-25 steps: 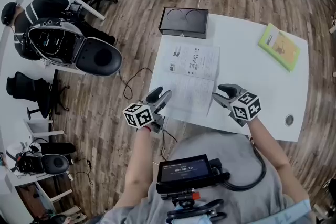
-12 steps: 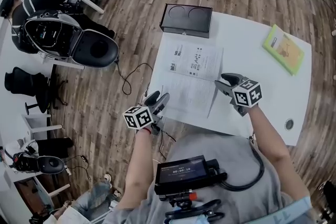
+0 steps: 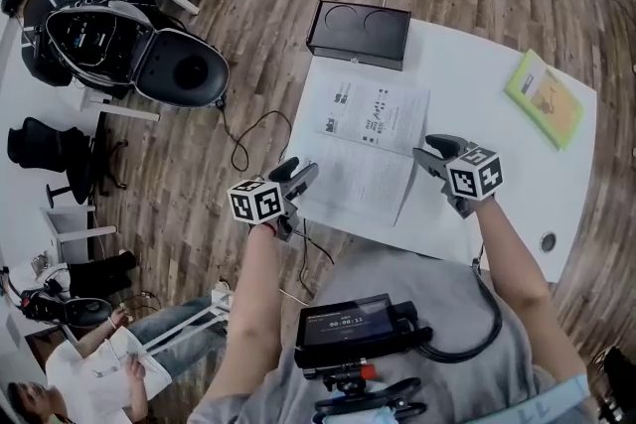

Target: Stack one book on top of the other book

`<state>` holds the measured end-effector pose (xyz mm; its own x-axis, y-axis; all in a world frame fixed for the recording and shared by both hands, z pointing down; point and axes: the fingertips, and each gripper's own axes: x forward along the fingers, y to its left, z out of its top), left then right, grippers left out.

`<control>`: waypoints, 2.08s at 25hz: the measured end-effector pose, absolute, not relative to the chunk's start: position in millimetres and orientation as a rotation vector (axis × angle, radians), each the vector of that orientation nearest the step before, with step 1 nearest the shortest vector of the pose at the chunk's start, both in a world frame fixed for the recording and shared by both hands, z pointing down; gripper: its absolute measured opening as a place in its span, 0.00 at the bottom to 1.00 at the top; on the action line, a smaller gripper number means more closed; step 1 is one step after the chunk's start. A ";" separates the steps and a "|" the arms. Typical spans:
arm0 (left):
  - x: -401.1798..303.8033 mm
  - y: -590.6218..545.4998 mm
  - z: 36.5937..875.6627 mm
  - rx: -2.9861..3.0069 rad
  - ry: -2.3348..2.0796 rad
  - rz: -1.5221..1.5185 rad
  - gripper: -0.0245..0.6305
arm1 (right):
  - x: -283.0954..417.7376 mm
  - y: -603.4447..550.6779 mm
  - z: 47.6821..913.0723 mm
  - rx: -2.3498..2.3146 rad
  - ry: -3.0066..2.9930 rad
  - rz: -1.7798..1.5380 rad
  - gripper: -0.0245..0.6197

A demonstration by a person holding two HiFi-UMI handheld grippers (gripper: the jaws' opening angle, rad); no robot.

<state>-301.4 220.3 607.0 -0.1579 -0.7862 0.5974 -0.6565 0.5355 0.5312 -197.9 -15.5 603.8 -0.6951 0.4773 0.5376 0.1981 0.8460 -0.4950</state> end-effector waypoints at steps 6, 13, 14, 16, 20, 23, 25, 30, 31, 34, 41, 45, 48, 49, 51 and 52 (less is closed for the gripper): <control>-310.3 216.2 619.5 1.232 -1.791 -0.081 0.42 | -187.1 -5.3 609.2 -0.472 -2.277 0.634 0.29; -324.2 206.9 627.6 1.243 -1.711 -0.069 0.42 | -168.6 3.5 623.7 -0.399 -2.222 0.748 0.29; -325.5 206.4 628.9 1.243 -1.695 -0.067 0.42 | -167.6 3.5 624.4 -0.381 -2.217 0.783 0.29; -327.5 206.9 633.0 1.238 -1.662 -0.067 0.42 | -166.8 3.8 627.0 -0.351 -2.204 0.861 0.29; -324.9 206.2 641.2 1.238 -1.597 -0.106 0.42 | -162.6 7.4 636.5 -0.314 -2.171 0.997 0.29; -321.8 203.9 646.1 1.241 -1.556 -0.136 0.42 | -157.8 13.1 642.4 -0.319 -2.143 1.064 0.30; -320.4 204.8 649.0 1.239 -1.536 -0.144 0.42 | -155.1 19.3 645.9 -0.329 -2.128 1.086 0.31; -313.1 219.1 659.2 1.234 -1.494 -0.107 0.42 | -152.2 34.0 648.5 -0.347 -2.116 1.135 0.32; -310.4 221.2 660.3 1.238 -1.482 -0.105 0.42 | -152.1 36.3 648.6 -0.349 -2.112 1.138 0.32; -304.0 222.7 661.5 1.252 -1.458 -0.125 0.42 | -151.3 42.8 649.3 -0.352 -2.097 1.153 0.32; -294.1 220.6 659.6 1.284 -1.428 -0.128 0.42 | -147.1 59.3 650.8 -0.345 -2.021 1.275 0.32; -293.5 224.6 659.0 1.272 -1.420 -0.147 0.42 | -144.7 71.3 652.3 -0.338 -1.962 1.338 0.32; -288.8 227.0 657.9 1.268 -1.390 -0.160 0.42 | -139.6 77.9 652.0 -0.334 -1.944 1.363 0.32; -286.9 227.3 657.6 1.266 -1.381 -0.171 0.42 | -138.3 77.5 652.2 -0.328 -1.945 1.370 0.32; -285.4 228.3 657.6 1.256 -1.374 -0.208 0.42 | -137.6 76.3 652.9 -0.329 -1.942 1.384 0.32; -286.0 228.9 657.8 1.249 -1.376 -0.228 0.42 | -138.2 76.3 653.1 -0.336 -1.937 1.391 0.32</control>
